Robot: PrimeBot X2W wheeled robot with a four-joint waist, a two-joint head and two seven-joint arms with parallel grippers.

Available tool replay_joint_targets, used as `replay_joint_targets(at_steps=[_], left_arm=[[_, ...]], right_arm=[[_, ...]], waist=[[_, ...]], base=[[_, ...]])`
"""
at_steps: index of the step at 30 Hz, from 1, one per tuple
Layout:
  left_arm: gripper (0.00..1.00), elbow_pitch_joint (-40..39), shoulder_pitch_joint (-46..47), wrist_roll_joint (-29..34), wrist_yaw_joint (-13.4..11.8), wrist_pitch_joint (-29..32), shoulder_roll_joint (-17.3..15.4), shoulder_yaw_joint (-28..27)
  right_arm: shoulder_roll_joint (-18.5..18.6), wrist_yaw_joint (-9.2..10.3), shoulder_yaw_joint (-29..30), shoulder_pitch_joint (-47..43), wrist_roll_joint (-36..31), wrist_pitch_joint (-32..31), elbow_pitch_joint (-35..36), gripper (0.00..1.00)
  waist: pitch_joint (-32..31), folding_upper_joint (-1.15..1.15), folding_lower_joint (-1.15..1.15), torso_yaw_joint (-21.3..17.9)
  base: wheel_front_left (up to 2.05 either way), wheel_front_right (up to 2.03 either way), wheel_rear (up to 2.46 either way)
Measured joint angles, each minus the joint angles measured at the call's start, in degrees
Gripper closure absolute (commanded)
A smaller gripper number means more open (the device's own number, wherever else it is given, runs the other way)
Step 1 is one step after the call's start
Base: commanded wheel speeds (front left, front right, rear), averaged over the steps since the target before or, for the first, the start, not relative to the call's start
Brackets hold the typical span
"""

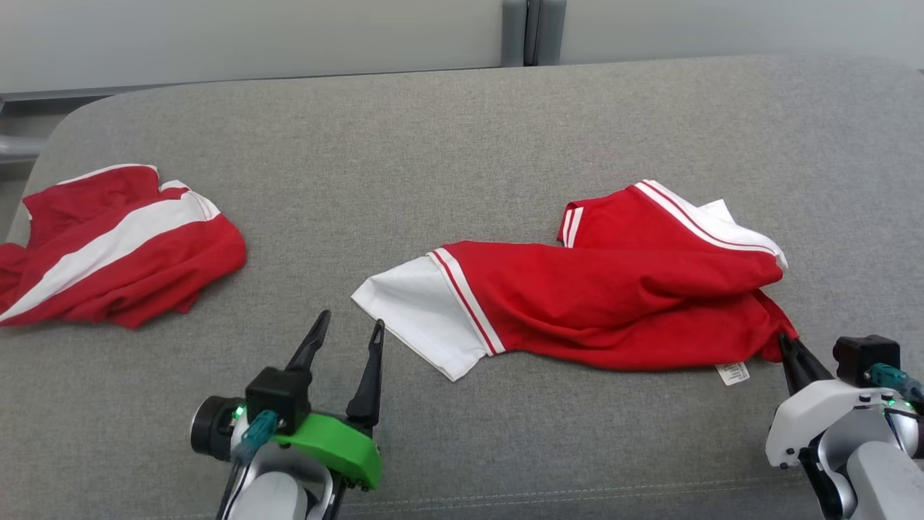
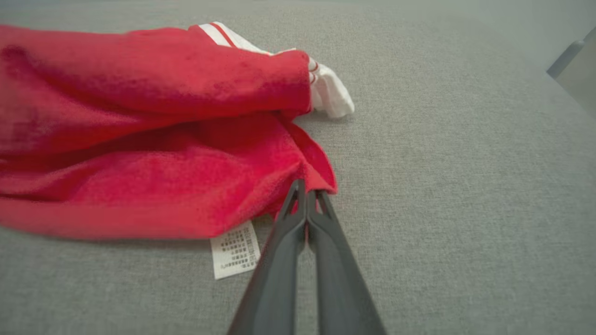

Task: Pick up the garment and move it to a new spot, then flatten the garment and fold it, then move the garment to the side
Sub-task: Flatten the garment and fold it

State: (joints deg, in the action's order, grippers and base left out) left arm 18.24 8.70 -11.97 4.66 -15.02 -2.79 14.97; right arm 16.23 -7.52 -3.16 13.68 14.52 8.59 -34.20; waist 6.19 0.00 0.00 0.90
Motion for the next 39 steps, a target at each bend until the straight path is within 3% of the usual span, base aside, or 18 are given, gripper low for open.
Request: replay_joint_targets(at_steps=[7, 8, 9, 14, 18, 25, 31, 39], left_arm=[[0.00, 13.8, 9.6, 1.8, -0.8, 1.4, -0.8, 0.5], [0.00, 15.3, 10.6, 1.8, -0.9, 1.4, -0.8, 0.5], [0.00, 16.6, 11.4, 1.8, -1.0, 1.3, -0.7, 0.5], [0.00, 20.9, 14.4, 1.5, -1.7, 0.7, -0.5, 0.8], [0.00, 23.0, 15.0, 0.6, -2.2, 0.3, -0.3, 0.8], [0.00, 25.8, 15.8, 0.0, -3.4, 0.1, -0.2, 0.2], [0.00, 27.3, 16.5, -0.2, -4.2, 0.1, -0.5, -0.6], [0.00, 30.2, 17.9, 0.7, -6.0, 0.1, -1.6, -0.8]], right_arm=[[-1.4, -0.01, -1.9, 0.5, 0.7, 1.5, -2.3, 1.00], [-1.7, -0.01, -2.0, 0.7, 0.9, 1.7, -2.8, 0.26], [-1.9, 0.00, -2.1, 0.8, 1.0, 1.9, -3.4, 0.00], [-3.2, -0.01, -2.0, 0.9, 0.5, 3.8, -5.6, 0.00], [-4.8, 0.00, -0.3, 0.5, -0.4, 6.1, -2.7, 0.00], [-7.8, -0.01, -2.4, -6.2, -1.2, 6.5, 14.3, 0.00], [-7.2, -0.01, -6.2, -12.3, 0.1, 6.5, 26.4, 0.00], [-6.3, 0.00, -8.2, -17.1, 1.5, 6.5, 33.9, 0.00]], waist=[[1.2, 0.00, 0.00, -1.2], [1.3, 0.00, 0.00, -1.5], [1.4, 0.00, 0.00, -1.8], [2.0, 0.00, 0.00, -3.4], [2.2, 0.00, 0.00, -4.8], [2.7, 0.00, 0.00, -7.4], [3.0, 0.00, 0.00, -8.9], [3.5, 0.00, 0.00, -10.2]], base=[[0.00, 0.00, 0.00], [0.00, 0.00, 0.00], [0.00, 0.00, 0.00], [0.00, 0.00, 0.00], [0.00, 0.00, 0.00], [0.00, 0.00, 0.00], [0.00, 0.00, 0.00], [0.00, 0.00, 0.00]])
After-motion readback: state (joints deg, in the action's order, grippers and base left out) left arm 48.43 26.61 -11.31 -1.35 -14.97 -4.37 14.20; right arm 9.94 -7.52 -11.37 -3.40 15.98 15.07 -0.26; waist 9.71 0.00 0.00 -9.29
